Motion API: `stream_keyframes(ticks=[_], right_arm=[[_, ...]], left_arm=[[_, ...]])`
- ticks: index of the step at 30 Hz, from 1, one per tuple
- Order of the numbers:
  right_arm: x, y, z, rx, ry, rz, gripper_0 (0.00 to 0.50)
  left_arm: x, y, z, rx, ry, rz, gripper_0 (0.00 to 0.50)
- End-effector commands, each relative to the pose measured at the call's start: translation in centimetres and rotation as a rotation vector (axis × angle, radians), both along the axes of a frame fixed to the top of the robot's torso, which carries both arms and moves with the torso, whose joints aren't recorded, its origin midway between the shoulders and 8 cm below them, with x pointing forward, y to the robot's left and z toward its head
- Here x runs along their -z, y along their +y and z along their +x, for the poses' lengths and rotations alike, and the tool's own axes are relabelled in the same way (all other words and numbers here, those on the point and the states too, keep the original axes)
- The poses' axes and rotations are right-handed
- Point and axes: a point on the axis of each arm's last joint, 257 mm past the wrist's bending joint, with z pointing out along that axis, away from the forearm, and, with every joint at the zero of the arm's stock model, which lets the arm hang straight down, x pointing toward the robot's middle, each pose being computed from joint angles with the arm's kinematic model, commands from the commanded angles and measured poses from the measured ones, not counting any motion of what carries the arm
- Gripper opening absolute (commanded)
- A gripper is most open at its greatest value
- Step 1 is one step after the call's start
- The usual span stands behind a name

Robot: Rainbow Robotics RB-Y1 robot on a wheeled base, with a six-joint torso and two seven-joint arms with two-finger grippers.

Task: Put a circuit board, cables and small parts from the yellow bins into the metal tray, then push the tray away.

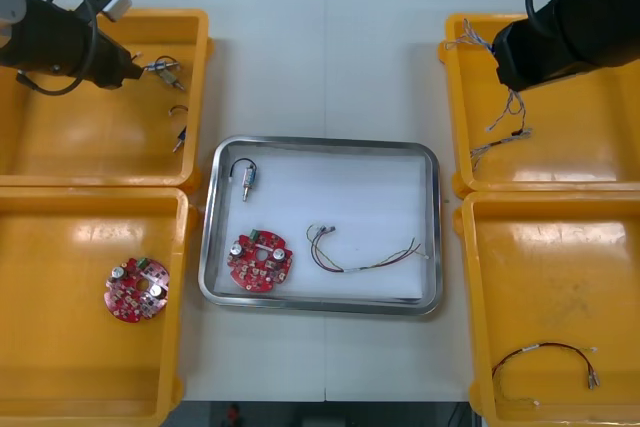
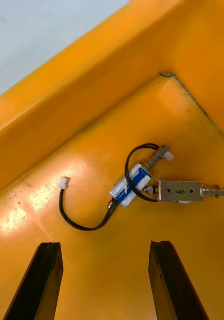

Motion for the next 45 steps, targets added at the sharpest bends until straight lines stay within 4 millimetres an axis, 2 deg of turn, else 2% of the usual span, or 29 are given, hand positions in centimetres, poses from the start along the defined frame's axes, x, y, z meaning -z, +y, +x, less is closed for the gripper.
stream_keyframes(ticks=[1,5,10,14,21,26,29,33,40,45], right_arm=[[0.6,1.8,-1.9,-0.245,-0.058,-0.227,0.000],[1.6,3.8,-3.0,-0.402,-0.067,-0.314,0.000],[4.2,6.4,-4.4,-0.588,-0.043,-0.412,0.000],[5.5,8.9,-3.9,-0.692,-0.099,-0.486,0.000],[7.4,12.2,-3.1,-0.772,-0.185,-0.597,0.000],[9.9,14.5,-2.8,-0.833,-0.227,-0.655,0.000],[11.7,15.3,-2.7,-0.862,-0.224,-0.661,0.000],[14.1,15.3,-2.1,-0.876,-0.206,-0.689,0.000],[16.5,14.7,-1.0,-0.867,-0.191,-0.736,0.000],[17.7,15.2,-0.7,-0.862,-0.168,-0.705,0.000]], left_arm=[[-4.4,0.2,2.3,0.011,-0.132,-0.010,0.500],[-4.1,-0.3,2.9,0.016,-0.157,-0.019,0.500],[-3.6,-1.1,3.7,0.003,-0.187,-0.043,0.500],[-3.0,-1.8,4.2,0.005,-0.210,-0.063,0.500],[-2.4,-2.5,4.2,0.020,-0.211,-0.063,0.500],[-1.7,-3.3,4.5,0.026,-0.220,-0.066,0.500],[-1.5,-3.4,4.5,0.028,-0.218,-0.061,0.500],[-1.1,-3.5,4.4,0.029,-0.212,-0.060,0.500],[0.3,-3.2,4.1,0.026,-0.188,-0.064,0.500],[1.0,-3.1,3.9,0.023,-0.176,-0.064,0.500]])
